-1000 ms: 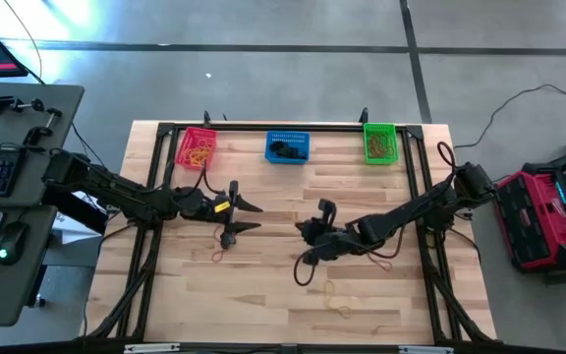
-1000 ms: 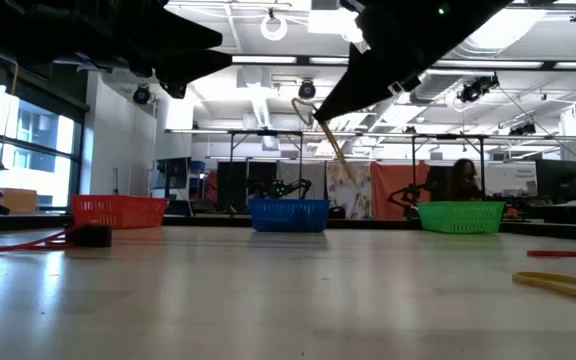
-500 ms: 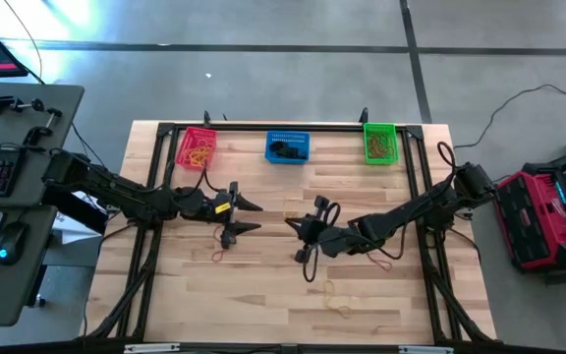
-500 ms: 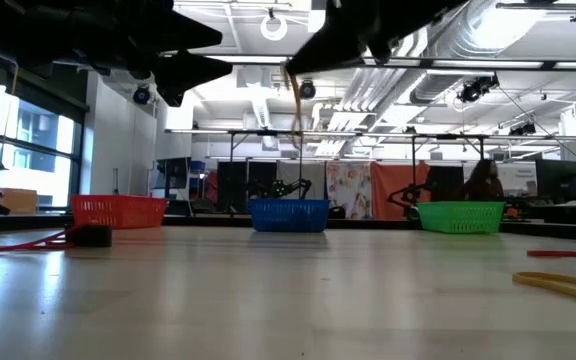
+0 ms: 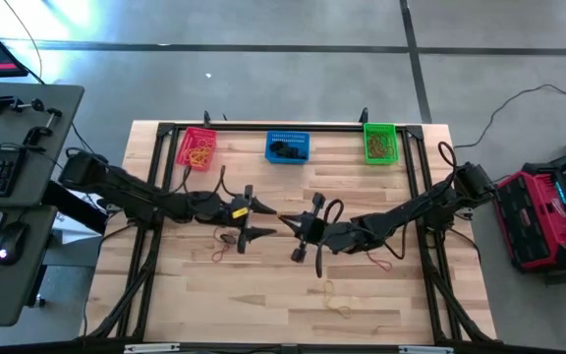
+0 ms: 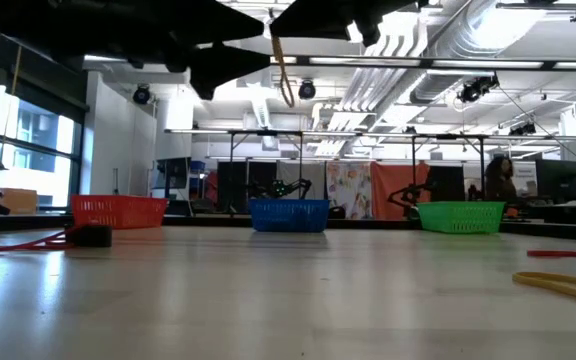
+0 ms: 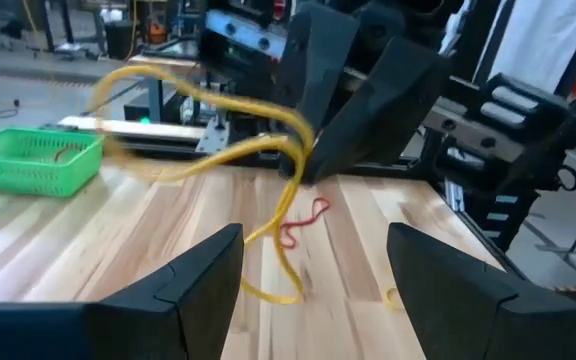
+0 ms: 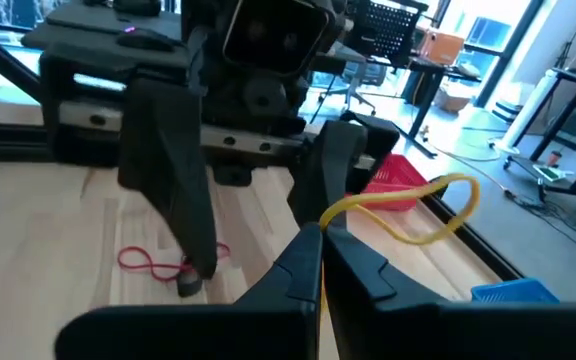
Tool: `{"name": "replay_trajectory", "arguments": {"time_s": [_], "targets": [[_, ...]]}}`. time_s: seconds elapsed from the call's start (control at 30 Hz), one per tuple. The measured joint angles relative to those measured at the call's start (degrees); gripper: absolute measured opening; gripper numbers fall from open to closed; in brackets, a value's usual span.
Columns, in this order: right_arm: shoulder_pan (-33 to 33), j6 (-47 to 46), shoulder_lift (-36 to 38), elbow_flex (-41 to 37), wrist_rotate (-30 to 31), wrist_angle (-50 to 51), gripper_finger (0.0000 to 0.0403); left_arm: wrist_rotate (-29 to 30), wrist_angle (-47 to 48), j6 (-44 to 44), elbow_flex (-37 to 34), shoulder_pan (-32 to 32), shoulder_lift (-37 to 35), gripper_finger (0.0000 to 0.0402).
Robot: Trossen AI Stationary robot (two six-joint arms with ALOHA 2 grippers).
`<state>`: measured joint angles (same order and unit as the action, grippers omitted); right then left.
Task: Sort rubber bands into baskets
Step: Put the top yellow rubber band into the red bin
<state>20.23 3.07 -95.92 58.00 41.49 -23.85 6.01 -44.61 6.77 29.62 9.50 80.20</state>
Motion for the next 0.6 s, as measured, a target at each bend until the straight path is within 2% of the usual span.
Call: {"name": "replay_trajectory", "arguments": {"time_s": [0.43,0.6], "targets": [[0.06,0.44,0.0,0.0,-2.32,-1.29,0.0,1.35,0.17,-2.91,4.82,-0.04,5.86,0.0237],[0.07,0.44,0.0,0.0,-2.53,-1.61,0.0,1.85,-0.26,-2.95,4.82,-0.04,5.84,0.0188]]}}
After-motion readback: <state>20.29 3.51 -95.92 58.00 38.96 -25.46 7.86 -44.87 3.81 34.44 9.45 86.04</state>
